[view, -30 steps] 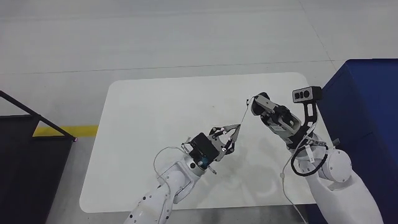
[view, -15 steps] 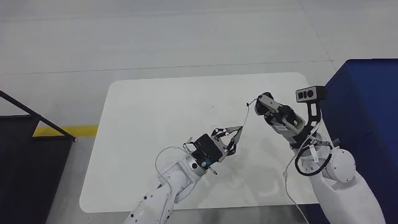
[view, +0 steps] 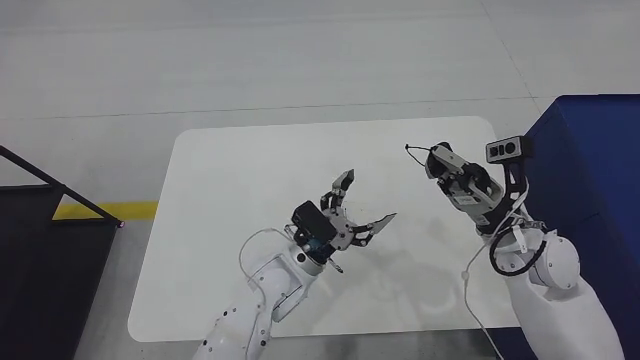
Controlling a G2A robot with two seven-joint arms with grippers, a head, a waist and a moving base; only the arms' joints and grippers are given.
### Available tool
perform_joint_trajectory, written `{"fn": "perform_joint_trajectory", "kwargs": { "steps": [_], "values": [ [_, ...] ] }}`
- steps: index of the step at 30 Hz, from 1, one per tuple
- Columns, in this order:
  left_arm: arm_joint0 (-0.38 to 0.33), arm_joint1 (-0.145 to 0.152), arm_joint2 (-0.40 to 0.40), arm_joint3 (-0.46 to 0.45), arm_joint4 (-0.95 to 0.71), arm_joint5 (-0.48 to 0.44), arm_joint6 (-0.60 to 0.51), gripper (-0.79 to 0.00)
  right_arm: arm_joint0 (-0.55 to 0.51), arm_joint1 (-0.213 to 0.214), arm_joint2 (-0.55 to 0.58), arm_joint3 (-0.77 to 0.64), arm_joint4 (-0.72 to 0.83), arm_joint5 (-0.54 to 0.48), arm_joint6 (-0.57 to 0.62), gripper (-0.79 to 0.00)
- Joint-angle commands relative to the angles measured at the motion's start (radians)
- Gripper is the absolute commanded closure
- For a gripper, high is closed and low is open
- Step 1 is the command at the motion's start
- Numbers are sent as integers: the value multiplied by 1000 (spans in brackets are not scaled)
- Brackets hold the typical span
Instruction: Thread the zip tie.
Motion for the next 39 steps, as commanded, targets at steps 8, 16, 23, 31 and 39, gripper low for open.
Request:
{"fn": "perform_joint_trajectory", "kwargs": {
  "steps": [8, 16, 23, 31, 39],
  "values": [
    [47, 31, -165, -193, -71, -76, -78, -785, -1, 0, 1, 0, 3, 1, 3, 0],
    [71, 45, -231, -258, -134, -155, -152, -785, -11, -3, -18, -39, 7, 23, 36, 0],
    [113, 62, -329, -299, -27, -63, -300, -785, -2, -16, -163, -228, 108, 118, 131, 0],
    [113, 62, -329, -299, -27, -63, -300, -785, 32, -27, -219, -278, 154, 166, 118, 0],
    [113, 62, -329, -299, -27, -63, -300, -785, 123, -25, -16, 6, -58, -17, -32, 0]
  ]
}}
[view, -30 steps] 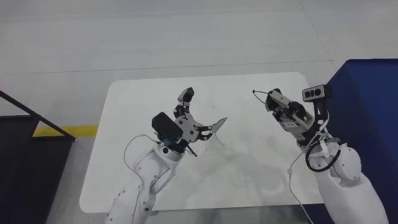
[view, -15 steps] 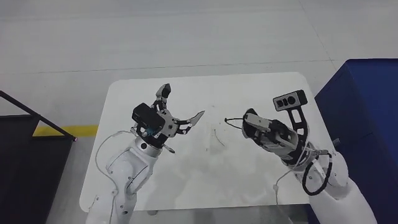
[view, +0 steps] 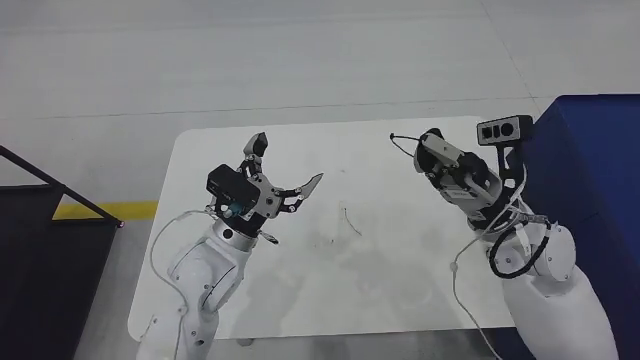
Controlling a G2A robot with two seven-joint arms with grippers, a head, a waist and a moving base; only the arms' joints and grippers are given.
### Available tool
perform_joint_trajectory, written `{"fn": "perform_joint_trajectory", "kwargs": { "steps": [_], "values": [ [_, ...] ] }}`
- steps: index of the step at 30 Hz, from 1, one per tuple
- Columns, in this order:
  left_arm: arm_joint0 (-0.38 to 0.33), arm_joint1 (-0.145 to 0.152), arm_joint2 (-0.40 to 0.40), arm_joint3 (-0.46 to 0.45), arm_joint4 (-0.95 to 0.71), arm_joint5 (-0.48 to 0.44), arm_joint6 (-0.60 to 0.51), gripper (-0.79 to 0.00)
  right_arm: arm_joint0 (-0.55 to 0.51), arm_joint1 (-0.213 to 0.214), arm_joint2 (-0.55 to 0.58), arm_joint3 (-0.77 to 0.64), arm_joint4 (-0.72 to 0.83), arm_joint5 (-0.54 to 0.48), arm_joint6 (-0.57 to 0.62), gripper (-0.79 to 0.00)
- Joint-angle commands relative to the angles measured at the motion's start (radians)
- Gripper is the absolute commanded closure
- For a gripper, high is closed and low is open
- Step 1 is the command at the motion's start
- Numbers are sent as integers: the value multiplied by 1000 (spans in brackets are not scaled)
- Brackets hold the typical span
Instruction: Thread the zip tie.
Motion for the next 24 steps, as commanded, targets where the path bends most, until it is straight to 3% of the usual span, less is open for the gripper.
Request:
{"fn": "perform_joint_trajectory", "kwargs": {
  "steps": [1, 5, 12, 21, 22, 23, 24],
  "values": [
    [0, 0, 0, 0, 0, 0, 0, -785, 26, 1, 6, 103, -67, 11, -8, 0],
    [0, 0, 0, 0, 0, 0, 0, -785, 110, -4, -111, 290, -224, 135, 28, 0],
    [0, 0, 0, 0, 0, 0, 0, -785, 237, -32, -349, 527, -433, 230, 106, 0],
    [0, 0, 0, 0, 0, 0, 0, -785, 235, -17, -349, 557, -534, 313, 225, -6],
    [0, 0, 0, 0, 0, 0, 0, -785, 230, -15, -344, 550, -543, 318, 227, -175],
    [0, 0, 0, 0, 0, 0, 0, -785, 226, -13, -339, 543, -546, 322, 229, -212],
    [0, 0, 0, 0, 0, 0, 0, -785, 222, -12, -333, 538, -547, 325, 225, -299]
  ]
}}
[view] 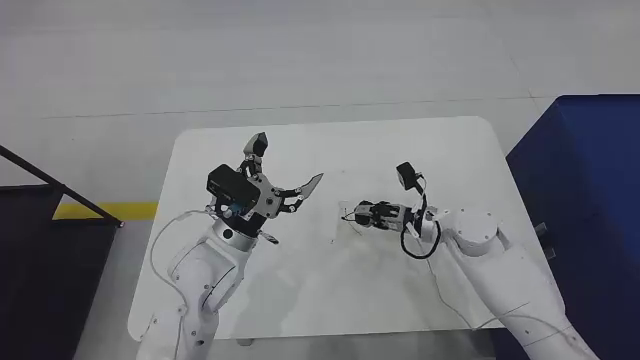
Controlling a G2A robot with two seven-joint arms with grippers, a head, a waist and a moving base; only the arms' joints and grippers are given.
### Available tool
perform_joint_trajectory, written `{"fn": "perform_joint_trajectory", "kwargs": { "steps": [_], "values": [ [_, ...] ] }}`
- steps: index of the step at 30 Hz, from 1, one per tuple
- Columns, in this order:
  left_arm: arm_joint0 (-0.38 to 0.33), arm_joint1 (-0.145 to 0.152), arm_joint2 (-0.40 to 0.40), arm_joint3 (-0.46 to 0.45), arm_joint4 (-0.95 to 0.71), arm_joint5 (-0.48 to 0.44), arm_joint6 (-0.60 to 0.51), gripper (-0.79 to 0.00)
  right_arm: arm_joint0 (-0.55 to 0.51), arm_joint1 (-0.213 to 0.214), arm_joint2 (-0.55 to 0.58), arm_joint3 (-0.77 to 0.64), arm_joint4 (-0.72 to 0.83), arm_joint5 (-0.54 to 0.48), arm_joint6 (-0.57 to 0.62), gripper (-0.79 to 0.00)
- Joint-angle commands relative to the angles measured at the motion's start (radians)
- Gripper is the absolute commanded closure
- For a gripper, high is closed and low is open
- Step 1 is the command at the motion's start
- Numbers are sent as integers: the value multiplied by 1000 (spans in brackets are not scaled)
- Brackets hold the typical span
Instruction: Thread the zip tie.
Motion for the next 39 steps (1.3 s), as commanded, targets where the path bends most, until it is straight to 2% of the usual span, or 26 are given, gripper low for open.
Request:
{"fn": "perform_joint_trajectory", "kwargs": {
  "steps": [1, 5, 9, 12, 14, 16, 18, 19, 21, 23, 26, 29, 31, 32, 33, 34, 36, 38, 39],
  "values": [
    [0, 0, 0, 0, 0, 0, 0, -785, -8, 3, 11, -13, -5, 3, -11, -339],
    [0, 0, 0, 0, 0, 0, 0, -785, -27, 6, 31, -31, 14, 2, -14, -388],
    [0, 0, 0, 0, 0, 0, 0, -785, -48, 9, 59, -61, 50, -30, -18, -379],
    [0, 0, 0, 0, 0, 0, 0, -785, -72, 11, 86, -97, 118, -9, -8, -385],
    [0, 0, 0, 0, 0, 0, 0, -785, -93, 13, 105, -134, 151, 8, -9, -462],
    [0, 0, 0, 0, 0, 0, 0, -785, -112, 18, 127, -176, 152, -2, -2, -449],
    [0, 0, 0, 0, 0, 0, 0, -785, -134, 21, 155, -221, 175, -79, 5, -391],
    [0, 0, 0, 0, 0, 0, 0, -785, -140, 23, 173, -248, 170, -135, 6, -308],
    [0, 0, 0, 0, 0, 0, 0, -785, -159, 24, 212, -281, 139, -317, -35, 0],
    [0, 0, 0, 0, 0, 0, 0, -785, -178, 25, 241, -303, 60, -518, -78, 0],
    [0, 0, 0, 0, 0, 0, 0, -785, -214, 24, 269, -307, -21, -728, -143, 0],
    [0, 0, 0, 0, 0, 0, 0, -785, -238, 23, 306, -300, -97, -877, -210, 0],
    [0, 0, 0, 0, 0, 0, 0, -785, -246, 21, 314, -293, -129, -941, -249, 0],
    [0, 0, 0, 0, 0, 0, 0, -785, -246, 21, 314, -293, -129, -941, -249, -631],
    [0, 0, 0, 0, 0, 0, 0, -785, -246, 21, 314, -293, -129, -941, -249, -785],
    [0, 0, 0, 0, 0, 0, 0, -785, -246, 21, 315, -293, -132, -947, -251, -3],
    [0, 0, 0, 0, 0, 0, 0, -785, -246, 21, 314, -293, -130, -943, -250, -35],
    [0, 0, 0, 0, 0, 0, 0, -785, -246, 21, 314, -293, -129, -941, -248, -143],
    [0, 0, 0, 0, 0, 0, 0, -785, -246, 21, 314, -293, -129, -941, -248, -226]
  ]
}}
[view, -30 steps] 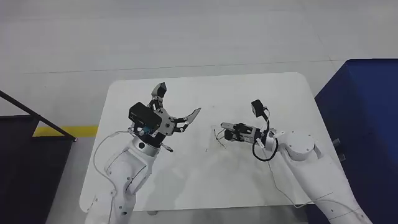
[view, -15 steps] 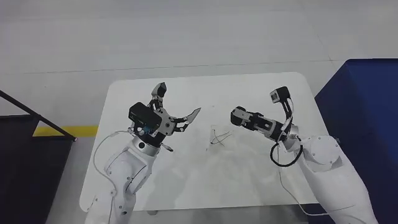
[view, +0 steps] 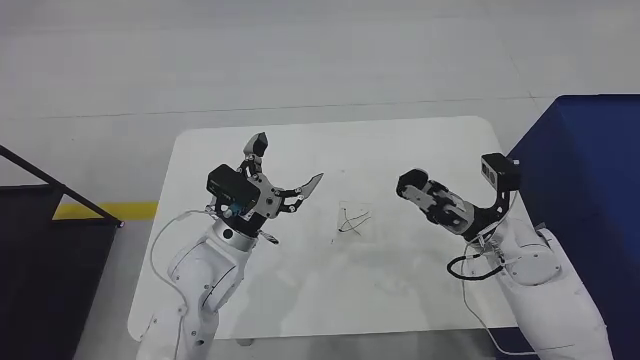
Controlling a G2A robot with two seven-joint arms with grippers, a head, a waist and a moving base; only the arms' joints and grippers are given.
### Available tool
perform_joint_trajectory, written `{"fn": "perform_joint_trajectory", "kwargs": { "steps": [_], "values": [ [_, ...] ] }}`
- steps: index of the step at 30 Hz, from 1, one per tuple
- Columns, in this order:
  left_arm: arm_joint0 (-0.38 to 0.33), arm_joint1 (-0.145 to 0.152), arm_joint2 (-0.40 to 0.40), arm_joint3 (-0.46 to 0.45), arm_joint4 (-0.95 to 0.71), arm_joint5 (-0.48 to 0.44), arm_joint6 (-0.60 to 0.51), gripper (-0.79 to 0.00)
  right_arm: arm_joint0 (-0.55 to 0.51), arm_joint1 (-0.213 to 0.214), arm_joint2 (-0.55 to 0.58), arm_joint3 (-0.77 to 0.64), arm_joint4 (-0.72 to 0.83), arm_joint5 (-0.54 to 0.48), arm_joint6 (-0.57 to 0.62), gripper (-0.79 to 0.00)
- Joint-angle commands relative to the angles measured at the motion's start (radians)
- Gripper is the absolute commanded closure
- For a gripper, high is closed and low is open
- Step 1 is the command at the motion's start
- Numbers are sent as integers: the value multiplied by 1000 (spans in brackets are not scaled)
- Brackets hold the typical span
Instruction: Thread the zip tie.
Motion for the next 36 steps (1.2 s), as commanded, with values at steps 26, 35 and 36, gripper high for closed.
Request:
{"fn": "perform_joint_trajectory", "kwargs": {
  "steps": [26, 35, 36],
  "values": [
    [0, 0, 0, 0, 0, 0, 0, -785, 0, 0, 0, 0, 0, 0, 0, -785],
    [0, 0, 0, 0, 0, 0, 0, -785, 0, 0, 0, 0, 0, 0, 0, -785],
    [0, 0, 0, 0, 0, 0, 0, -784, 0, 0, 0, 0, 0, 0, 0, -785]
  ]
}}
